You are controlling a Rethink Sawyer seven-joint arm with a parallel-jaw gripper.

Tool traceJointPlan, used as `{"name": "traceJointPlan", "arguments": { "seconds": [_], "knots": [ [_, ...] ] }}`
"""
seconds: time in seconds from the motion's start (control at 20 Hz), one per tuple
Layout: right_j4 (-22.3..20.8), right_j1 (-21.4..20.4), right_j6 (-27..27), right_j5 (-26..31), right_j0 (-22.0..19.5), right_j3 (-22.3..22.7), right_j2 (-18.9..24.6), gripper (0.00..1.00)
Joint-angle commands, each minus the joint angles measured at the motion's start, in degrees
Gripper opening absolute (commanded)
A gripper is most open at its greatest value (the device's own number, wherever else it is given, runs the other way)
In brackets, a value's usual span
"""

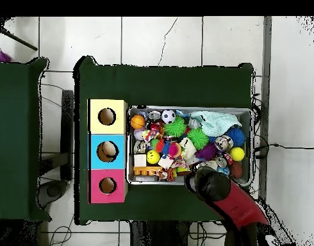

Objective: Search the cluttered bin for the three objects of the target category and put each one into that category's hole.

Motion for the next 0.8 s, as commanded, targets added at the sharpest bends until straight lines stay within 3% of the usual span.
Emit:
{"name": "traceJointPlan", "arguments": {
  "seconds": [0.05, 0.8],
  "knots": [
    [3.3, 0.0, 10.9, -2.7, 0.3, 3.2, 4.4, 0.00],
    [3.8, -0.1, 12.0, -8.7, 0.2, 7.5, 6.6, 0.00]
  ]
}}
